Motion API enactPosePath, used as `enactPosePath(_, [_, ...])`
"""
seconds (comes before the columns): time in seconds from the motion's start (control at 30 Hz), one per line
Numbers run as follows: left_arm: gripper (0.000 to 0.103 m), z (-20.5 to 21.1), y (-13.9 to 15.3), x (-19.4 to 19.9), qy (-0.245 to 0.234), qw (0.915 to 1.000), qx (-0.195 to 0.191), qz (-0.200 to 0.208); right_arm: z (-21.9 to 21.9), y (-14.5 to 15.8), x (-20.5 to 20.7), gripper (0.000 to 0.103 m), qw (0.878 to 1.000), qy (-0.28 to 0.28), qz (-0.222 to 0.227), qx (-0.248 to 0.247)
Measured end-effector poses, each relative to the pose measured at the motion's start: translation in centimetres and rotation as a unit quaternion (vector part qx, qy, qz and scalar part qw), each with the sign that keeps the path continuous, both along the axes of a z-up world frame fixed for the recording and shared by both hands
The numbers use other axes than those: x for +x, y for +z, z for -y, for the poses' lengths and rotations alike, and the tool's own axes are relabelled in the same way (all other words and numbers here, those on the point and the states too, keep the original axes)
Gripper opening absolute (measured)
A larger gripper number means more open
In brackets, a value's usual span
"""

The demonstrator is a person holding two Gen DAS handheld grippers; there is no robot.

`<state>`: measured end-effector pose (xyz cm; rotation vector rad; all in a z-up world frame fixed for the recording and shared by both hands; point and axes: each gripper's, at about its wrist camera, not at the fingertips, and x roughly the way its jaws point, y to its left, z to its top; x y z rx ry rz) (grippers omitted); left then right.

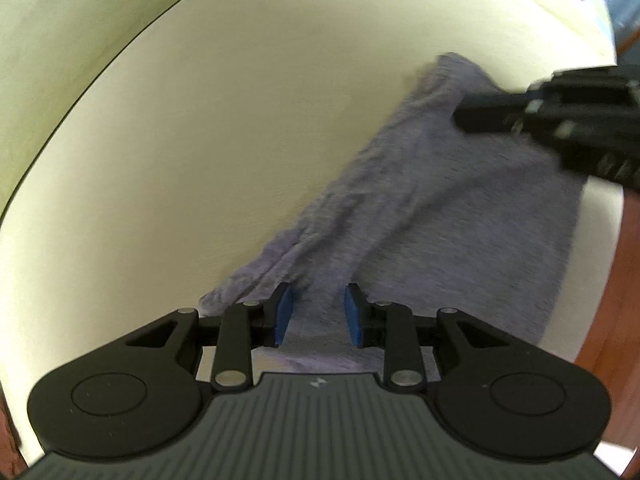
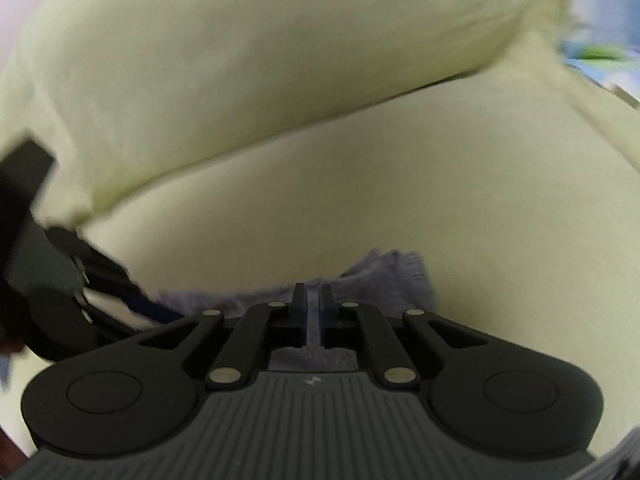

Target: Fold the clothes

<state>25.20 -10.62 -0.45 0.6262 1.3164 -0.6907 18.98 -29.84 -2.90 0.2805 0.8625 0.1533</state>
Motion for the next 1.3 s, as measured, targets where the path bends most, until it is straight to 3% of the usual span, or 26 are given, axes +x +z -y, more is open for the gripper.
enactPosePath(0.1, [0.039, -0.5, -0.1, 0.6, 0.019, 0.9998, -0.007, -0.007, -0.8, -1.2, 1.3, 0.004, 0.999, 0.023, -0.015, -0.035])
enactPosePath(0.2, [0.040, -0.9, -0.2, 1.0, 0.024, 0.9995, -0.016, -0.011, -0.2, -1.7, 2.0, 0.000, 0.995, -0.018, -0.012, -0.093])
enactPosePath(0.27, [0.041, -1.2, -0.2, 1.3, 0.026, 0.9993, -0.021, -0.015, 0.6, -0.8, 1.7, 0.000, 0.993, -0.065, -0.002, -0.101])
enactPosePath(0.4, [0.042, -2.3, 0.0, 1.8, 0.032, 0.9987, -0.032, -0.020, 0.1, 1.8, -0.3, 0.003, 0.985, -0.101, 0.011, -0.138])
enactPosePath(0.53, [0.042, -4.2, 1.2, 1.7, 0.067, 0.9971, -0.032, -0.016, -0.3, 4.2, -3.2, 0.007, 0.986, -0.110, 0.021, -0.123])
enactPosePath(0.67, [0.041, -6.7, 2.8, 0.0, 0.140, 0.9890, -0.045, -0.018, -2.4, 4.5, -6.3, 0.009, 0.994, -0.030, -0.008, -0.109])
enactPosePath(0.77, [0.041, -7.4, 3.7, -3.0, 0.186, 0.9813, -0.051, -0.010, -2.8, 3.2, -7.8, 0.008, 0.991, 0.033, -0.031, -0.125])
enactPosePath(0.87, [0.041, -5.2, 4.0, -6.7, 0.248, 0.9670, -0.056, -0.002, -1.0, 1.7, -8.4, 0.010, 0.987, 0.075, -0.029, -0.140])
enactPosePath(0.93, [0.041, -3.3, 4.4, -9.8, 0.292, 0.9525, -0.081, 0.028, 1.7, 1.5, -8.5, 0.011, 0.987, 0.113, -0.010, -0.117])
enactPosePath(0.97, [0.041, -2.6, 4.7, -10.8, 0.301, 0.9492, -0.083, 0.042, 2.2, 1.8, -8.7, 0.011, 0.986, 0.128, 0.002, -0.110])
enactPosePath(1.03, [0.042, -1.2, 4.3, -12.7, 0.306, 0.9476, -0.058, 0.070, 2.2, 2.6, -9.5, 0.011, 0.982, 0.155, 0.022, -0.106])
enactPosePath(1.1, [0.041, -1.0, 1.9, -14.2, 0.330, 0.9414, -0.012, 0.071, 2.7, 2.4, -10.0, 0.021, 0.978, 0.182, 0.031, -0.101])
enactPosePath(1.17, [0.041, -1.5, 1.1, -15.5, 0.336, 0.9400, -0.004, 0.062, 2.3, 0.8, -10.1, 0.021, 0.975, 0.193, 0.000, -0.109])
enactPosePath(1.3, [0.041, -2.2, 0.8, -17.7, 0.325, 0.9441, 0.015, 0.053, 1.8, 1.3, -11.3, 0.021, 0.976, 0.192, -0.003, -0.107])
